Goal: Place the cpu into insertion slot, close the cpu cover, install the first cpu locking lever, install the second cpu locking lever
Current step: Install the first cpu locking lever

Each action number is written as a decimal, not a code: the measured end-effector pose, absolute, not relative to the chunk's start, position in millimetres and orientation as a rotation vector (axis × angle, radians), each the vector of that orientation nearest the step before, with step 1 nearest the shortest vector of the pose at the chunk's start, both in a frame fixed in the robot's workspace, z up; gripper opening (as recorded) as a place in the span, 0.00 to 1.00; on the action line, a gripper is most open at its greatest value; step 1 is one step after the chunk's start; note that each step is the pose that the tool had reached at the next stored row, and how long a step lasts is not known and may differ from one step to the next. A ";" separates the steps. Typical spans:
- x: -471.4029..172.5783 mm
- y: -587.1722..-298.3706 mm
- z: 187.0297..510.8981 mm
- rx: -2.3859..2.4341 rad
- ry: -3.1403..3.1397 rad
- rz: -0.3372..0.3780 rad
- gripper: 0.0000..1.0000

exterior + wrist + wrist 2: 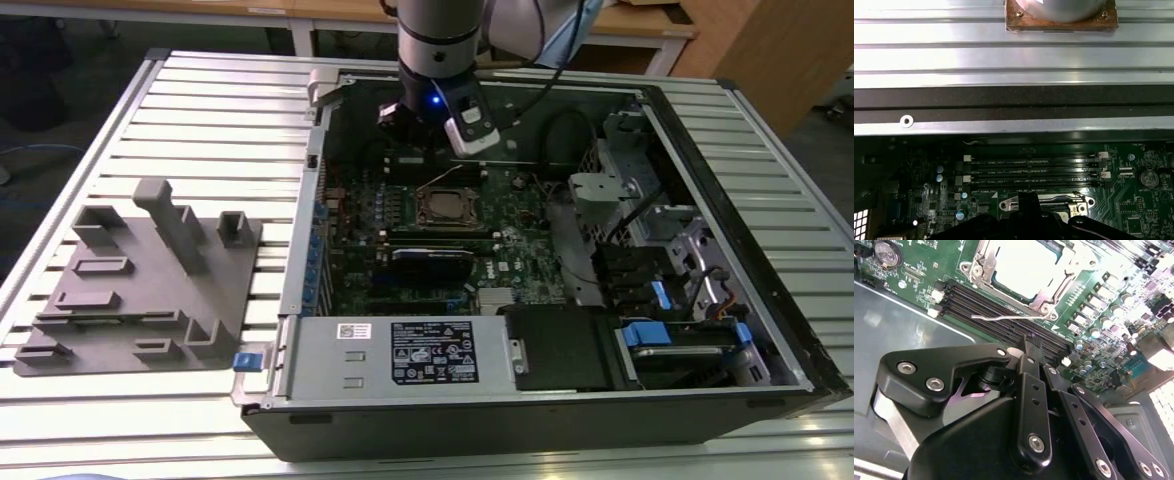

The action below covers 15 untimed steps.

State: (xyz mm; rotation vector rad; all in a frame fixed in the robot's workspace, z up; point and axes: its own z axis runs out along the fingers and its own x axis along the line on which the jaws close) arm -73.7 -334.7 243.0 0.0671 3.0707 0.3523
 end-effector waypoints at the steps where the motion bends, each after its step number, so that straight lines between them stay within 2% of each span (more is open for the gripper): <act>1: -73.4 -334.5 242.6 0.067 3.071 0.351 0.11; 15: -70.2 -332.3 239.5 0.067 3.073 0.335 0.11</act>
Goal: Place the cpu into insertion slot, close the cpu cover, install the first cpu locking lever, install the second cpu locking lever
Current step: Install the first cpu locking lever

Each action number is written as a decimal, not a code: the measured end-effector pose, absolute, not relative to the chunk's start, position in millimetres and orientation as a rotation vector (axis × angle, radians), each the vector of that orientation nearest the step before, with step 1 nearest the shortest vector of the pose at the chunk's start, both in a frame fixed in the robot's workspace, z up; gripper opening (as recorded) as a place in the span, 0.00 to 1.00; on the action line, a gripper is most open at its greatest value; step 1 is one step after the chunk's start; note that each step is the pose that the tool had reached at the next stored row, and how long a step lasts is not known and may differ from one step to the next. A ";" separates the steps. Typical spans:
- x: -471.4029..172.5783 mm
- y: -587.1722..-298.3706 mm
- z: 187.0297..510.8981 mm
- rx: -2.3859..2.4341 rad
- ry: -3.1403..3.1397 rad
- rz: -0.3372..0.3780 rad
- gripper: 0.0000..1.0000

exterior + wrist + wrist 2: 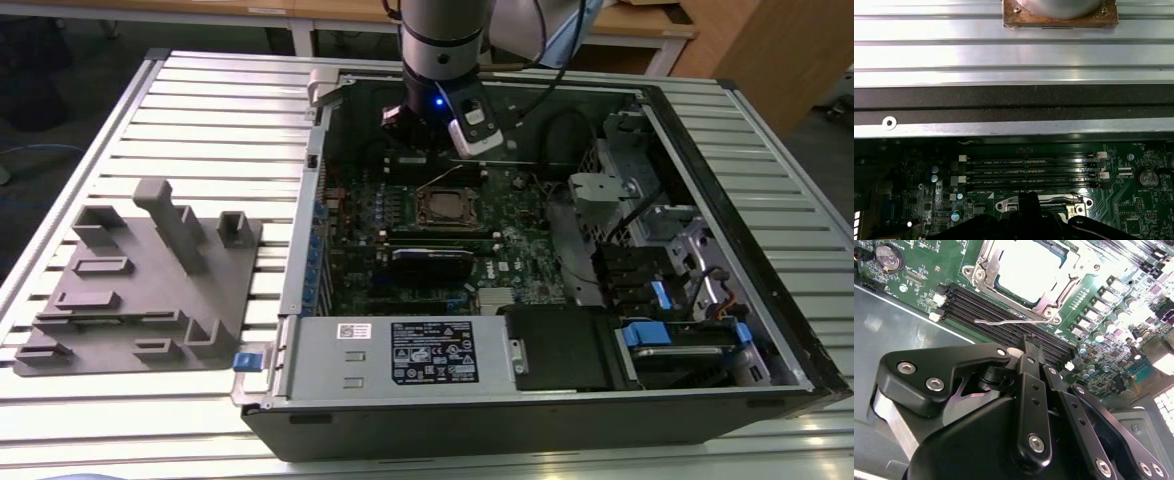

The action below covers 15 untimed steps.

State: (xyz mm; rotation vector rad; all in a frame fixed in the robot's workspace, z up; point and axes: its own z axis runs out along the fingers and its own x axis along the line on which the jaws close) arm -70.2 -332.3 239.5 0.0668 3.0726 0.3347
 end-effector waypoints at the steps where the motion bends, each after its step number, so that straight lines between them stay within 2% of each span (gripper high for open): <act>1: -70.2 -332.3 239.5 0.067 3.073 0.335 0.11; 15: -61.3 -332.2 234.2 0.067 3.072 0.335 0.11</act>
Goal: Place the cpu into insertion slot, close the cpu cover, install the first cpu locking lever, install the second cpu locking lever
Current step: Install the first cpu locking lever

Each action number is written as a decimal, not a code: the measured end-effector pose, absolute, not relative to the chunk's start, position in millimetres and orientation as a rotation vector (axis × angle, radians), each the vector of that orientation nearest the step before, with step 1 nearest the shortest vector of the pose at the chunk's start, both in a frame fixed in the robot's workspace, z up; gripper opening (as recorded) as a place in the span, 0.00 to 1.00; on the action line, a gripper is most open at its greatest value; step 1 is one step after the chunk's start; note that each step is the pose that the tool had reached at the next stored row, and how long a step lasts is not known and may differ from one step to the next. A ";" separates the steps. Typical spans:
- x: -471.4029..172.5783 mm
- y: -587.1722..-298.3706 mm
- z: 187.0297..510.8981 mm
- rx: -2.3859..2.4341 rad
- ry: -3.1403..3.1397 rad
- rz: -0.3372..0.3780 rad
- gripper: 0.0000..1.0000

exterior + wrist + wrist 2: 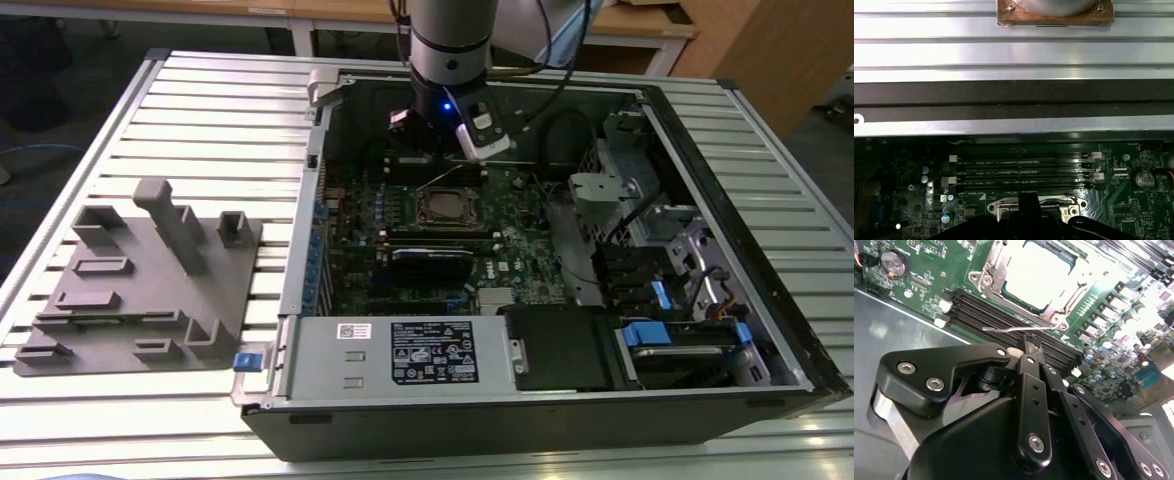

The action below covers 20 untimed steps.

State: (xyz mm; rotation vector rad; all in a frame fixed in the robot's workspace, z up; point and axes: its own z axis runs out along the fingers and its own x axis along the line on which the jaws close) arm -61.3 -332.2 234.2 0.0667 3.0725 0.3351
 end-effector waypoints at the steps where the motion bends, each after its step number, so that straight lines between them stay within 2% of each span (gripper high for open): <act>1: -60.4 -332.1 233.7 0.067 3.073 0.335 0.11; 20: -57.8 -330.6 226.7 0.067 3.073 0.335 0.11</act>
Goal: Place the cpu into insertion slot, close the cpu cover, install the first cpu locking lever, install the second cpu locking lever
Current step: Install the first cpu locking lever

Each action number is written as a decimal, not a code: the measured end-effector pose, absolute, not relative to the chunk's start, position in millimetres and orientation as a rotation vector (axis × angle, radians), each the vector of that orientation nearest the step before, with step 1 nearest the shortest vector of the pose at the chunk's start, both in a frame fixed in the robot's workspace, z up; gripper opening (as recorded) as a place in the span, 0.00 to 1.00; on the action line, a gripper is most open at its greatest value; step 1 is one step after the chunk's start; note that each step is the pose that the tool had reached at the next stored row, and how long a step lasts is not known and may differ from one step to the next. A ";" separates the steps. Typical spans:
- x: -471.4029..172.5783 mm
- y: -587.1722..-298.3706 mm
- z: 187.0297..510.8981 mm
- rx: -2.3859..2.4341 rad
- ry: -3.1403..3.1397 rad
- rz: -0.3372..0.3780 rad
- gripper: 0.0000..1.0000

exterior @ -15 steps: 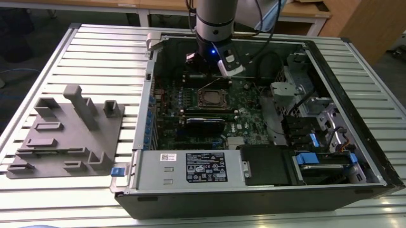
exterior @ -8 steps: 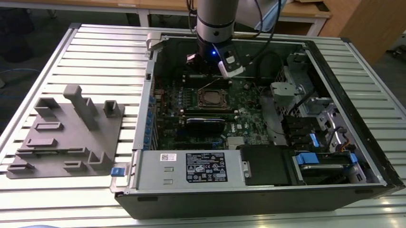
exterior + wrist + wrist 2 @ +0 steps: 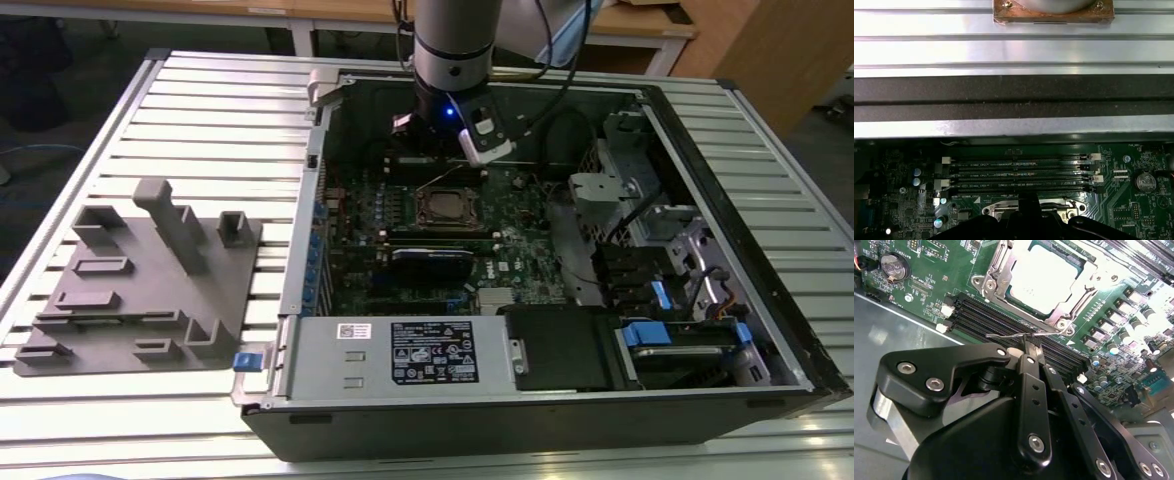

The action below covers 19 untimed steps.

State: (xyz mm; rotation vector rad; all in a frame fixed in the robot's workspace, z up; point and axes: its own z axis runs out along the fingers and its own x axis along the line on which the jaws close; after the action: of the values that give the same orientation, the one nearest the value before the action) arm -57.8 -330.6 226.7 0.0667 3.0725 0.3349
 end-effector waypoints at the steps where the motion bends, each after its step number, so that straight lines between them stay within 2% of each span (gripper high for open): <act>1: -57.8 -330.6 226.7 0.067 3.073 0.335 0.11; 19: -56.8 -330.6 219.1 0.067 3.072 0.335 0.11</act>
State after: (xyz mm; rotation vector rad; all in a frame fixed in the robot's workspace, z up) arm -56.8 -330.6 219.1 0.0668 3.0725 0.3351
